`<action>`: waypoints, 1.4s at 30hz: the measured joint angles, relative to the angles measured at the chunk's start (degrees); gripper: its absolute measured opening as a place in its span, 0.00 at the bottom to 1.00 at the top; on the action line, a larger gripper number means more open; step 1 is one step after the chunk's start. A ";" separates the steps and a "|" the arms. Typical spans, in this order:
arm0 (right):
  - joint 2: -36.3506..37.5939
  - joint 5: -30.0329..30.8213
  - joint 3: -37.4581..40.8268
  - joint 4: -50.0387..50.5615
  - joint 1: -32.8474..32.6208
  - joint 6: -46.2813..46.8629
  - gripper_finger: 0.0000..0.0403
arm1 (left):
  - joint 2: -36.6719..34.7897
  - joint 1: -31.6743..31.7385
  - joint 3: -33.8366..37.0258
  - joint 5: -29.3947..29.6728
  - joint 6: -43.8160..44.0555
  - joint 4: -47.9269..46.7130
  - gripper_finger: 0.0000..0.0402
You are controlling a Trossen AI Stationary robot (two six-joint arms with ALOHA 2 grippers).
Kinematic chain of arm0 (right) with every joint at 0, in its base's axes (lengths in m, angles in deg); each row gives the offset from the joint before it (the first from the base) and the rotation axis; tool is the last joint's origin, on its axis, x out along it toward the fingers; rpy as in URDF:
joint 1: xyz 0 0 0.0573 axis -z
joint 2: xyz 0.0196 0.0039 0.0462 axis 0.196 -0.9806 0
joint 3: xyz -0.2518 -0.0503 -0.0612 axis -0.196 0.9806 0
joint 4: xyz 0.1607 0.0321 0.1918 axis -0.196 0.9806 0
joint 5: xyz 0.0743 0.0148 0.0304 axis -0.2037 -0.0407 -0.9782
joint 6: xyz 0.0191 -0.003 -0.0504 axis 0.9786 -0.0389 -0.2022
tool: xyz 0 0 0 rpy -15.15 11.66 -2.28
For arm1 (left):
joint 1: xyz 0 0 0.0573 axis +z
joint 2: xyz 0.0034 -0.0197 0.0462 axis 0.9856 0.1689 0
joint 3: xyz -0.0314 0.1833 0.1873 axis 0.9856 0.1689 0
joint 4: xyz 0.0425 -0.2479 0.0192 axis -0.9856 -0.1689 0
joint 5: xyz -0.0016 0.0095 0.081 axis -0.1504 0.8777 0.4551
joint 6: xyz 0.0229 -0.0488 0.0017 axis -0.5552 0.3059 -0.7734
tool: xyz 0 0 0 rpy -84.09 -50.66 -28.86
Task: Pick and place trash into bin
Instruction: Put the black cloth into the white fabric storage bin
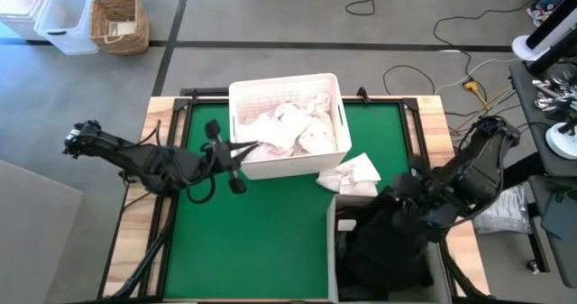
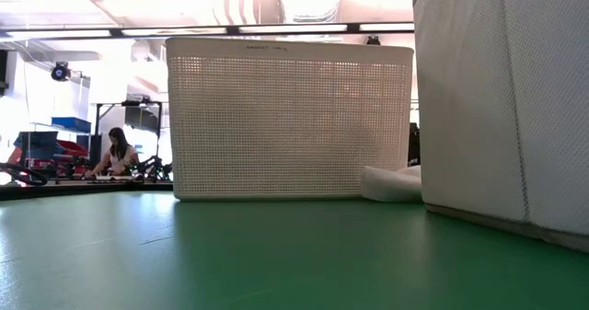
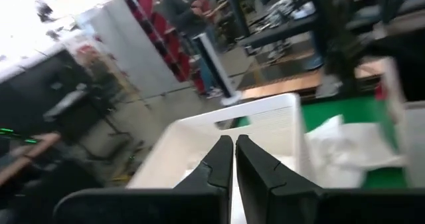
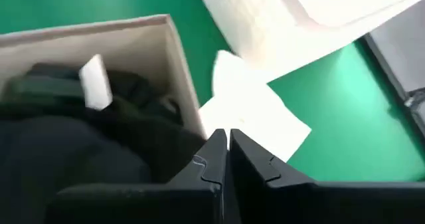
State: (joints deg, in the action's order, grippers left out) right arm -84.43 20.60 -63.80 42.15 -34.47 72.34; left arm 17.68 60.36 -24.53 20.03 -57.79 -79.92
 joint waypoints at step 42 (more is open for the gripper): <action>-6.56 -13.86 0.44 -12.62 5.22 6.75 0.03 | -6.83 11.54 -0.30 6.77 -14.06 -10.60 0.00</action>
State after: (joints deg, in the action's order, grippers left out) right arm -90.99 6.74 -63.36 29.53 -29.25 79.09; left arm 10.86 71.90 -24.83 26.81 -71.85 -90.52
